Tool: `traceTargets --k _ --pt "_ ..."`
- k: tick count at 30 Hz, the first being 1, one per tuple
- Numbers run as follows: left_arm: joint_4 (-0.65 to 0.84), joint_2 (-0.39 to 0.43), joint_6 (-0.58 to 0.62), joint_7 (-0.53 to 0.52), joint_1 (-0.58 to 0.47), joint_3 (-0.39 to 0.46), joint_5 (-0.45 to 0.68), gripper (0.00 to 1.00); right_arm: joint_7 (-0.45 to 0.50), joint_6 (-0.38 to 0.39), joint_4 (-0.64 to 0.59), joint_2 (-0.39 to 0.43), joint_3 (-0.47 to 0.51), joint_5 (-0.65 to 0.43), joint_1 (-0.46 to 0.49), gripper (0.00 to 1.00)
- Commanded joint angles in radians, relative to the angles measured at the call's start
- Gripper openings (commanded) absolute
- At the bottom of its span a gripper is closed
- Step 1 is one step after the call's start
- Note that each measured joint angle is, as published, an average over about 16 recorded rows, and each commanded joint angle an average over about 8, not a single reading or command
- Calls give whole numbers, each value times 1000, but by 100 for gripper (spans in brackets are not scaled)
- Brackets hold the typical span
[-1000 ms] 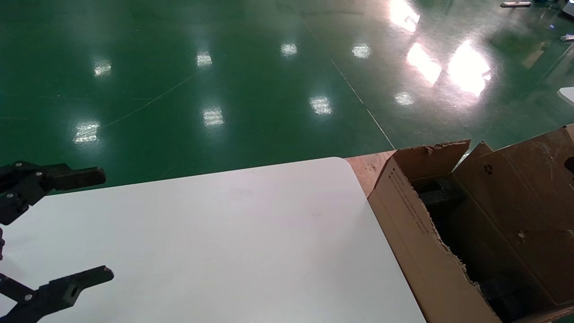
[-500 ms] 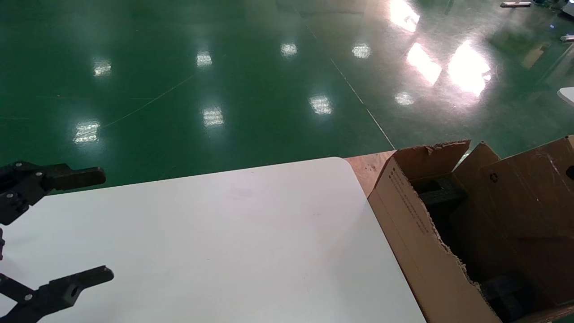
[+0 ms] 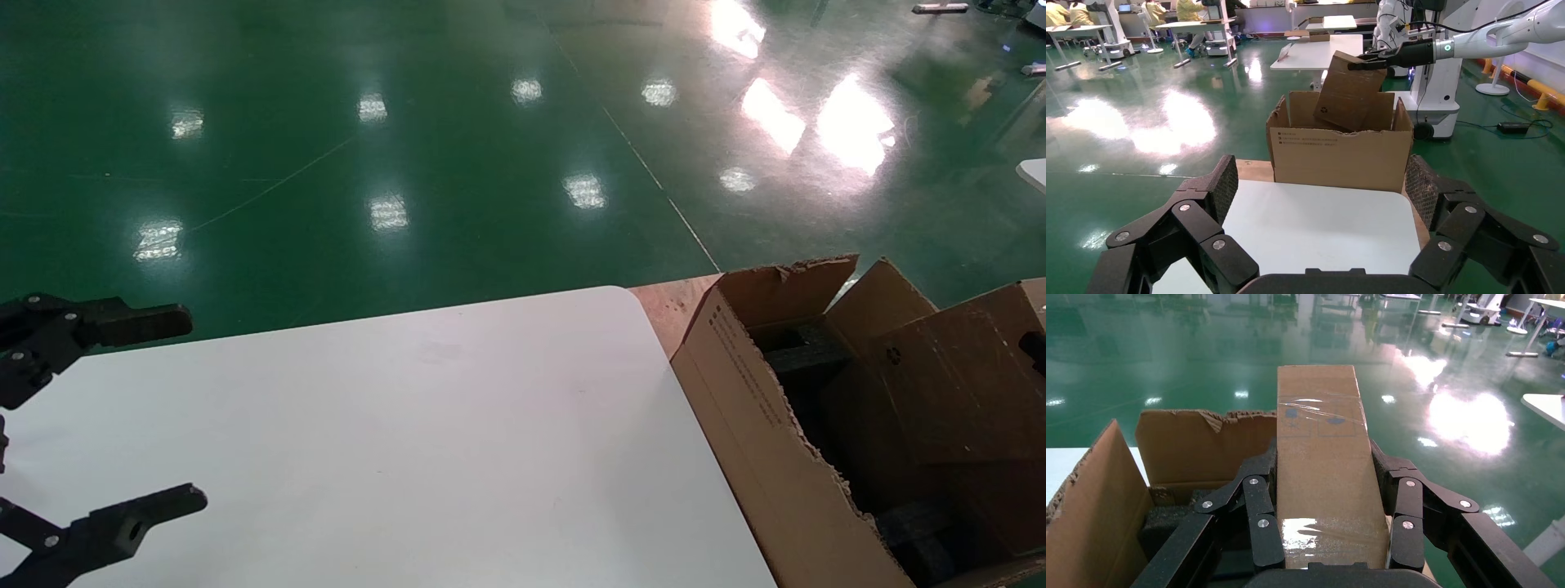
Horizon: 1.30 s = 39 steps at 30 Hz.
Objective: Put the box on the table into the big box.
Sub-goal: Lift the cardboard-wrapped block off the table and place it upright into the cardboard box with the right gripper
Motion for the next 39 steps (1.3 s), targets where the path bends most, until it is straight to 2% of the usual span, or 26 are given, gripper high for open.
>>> traceTargets --k 1,13,23,27,39 --pt "0 0 0 0 0 0 0 100 0 1 -6 0 -12 7 2 0" --pt "0 0 0 0 0 0 0 100 -4 86 21 -40 -75 29 11 0" --pt "0 0 0 0 0 0 0 100 24 289 107 -88 -108 18 8 0" --pt "0 0 0 0 0 0 0 100 36 347 147 -95 -111 19 7 0" --pt "0 0 0 0 0 1 0 100 49 417 229 -104 -113 32 8 0"
